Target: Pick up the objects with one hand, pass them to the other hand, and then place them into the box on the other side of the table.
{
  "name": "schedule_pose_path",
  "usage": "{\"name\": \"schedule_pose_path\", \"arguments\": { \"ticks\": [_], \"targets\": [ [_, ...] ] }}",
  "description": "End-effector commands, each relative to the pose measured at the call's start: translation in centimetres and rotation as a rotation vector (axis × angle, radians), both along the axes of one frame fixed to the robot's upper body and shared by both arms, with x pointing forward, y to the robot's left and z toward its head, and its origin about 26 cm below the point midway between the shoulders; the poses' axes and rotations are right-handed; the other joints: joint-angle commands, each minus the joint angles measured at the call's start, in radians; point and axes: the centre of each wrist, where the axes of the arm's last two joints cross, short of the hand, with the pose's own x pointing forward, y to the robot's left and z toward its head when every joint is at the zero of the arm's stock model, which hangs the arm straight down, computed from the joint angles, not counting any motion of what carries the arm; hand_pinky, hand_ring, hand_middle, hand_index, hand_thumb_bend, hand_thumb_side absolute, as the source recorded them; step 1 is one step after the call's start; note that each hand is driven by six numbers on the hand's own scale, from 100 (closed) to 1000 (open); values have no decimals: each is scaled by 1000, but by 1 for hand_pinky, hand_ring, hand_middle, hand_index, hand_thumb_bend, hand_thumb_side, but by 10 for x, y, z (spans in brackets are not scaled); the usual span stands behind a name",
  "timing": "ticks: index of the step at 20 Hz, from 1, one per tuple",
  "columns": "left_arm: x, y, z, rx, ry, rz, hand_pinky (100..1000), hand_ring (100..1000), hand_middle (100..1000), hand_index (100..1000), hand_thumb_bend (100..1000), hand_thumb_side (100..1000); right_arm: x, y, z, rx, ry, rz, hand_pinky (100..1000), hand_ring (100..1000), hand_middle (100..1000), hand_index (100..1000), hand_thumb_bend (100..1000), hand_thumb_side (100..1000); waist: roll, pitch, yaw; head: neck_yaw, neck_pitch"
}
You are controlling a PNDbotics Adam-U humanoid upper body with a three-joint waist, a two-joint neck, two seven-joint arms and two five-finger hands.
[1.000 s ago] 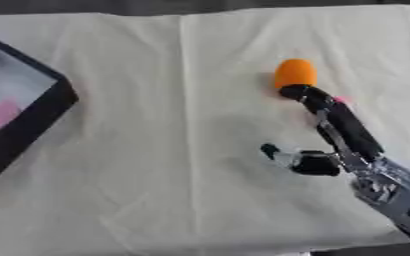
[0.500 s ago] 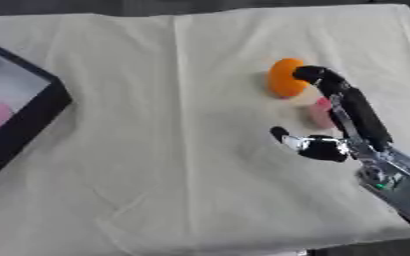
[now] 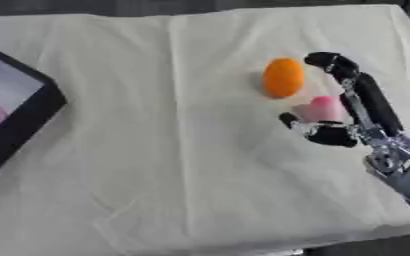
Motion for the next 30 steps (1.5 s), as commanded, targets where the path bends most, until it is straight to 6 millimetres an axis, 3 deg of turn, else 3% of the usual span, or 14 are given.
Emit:
{"name": "schedule_pose_path", "arguments": {
  "ticks": [1, 8, 13, 17, 18, 19, 30],
  "targets": [
    [-6, -1, 6, -64, -55, 20, 957, 639, 708, 730, 157, 632, 0, -12, 18, -38, 12, 45, 809, 886, 841, 864, 556, 260, -15, -20, -1, -3, -2],
    [-11, -14, -12, -146, -71, -23, 962, 634, 698, 718, 169, 642, 4, -27, 43, -98, 74, 26, 824, 891, 848, 867, 639, 256, -21, -15, 10, -23, -2],
    [-12, -16, -16, -154, -76, -31, 961, 636, 696, 717, 175, 632, 9, -28, 56, -169, 176, -26, 825, 892, 855, 871, 638, 271, -17, -16, 13, -36, -2],
    [-13, -17, -16, -164, -93, -44, 955, 632, 687, 711, 178, 626, 10, -29, 61, -160, 191, -62, 822, 890, 854, 871, 630, 264, -16, -14, 13, -44, -2],
    [-13, -17, -17, -168, -96, -50, 954, 631, 685, 709, 193, 607, 10, -29, 62, -155, 190, -71, 821, 889, 853, 871, 592, 250, -15, -13, 14, -48, -2],
    [-13, -18, -17, -170, -98, -58, 954, 631, 685, 708, 175, 627, 11, -29, 63, -148, 187, -81, 820, 888, 853, 871, 620, 255, -15, -11, 16, -53, -2],
    [-15, -26, -20, -164, -92, -109, 959, 631, 686, 706, 167, 636, 12, -28, 65, -65, 143, -222, 811, 884, 855, 869, 577, 220, -12, 8, 42, -84, -2]
  ]
}}
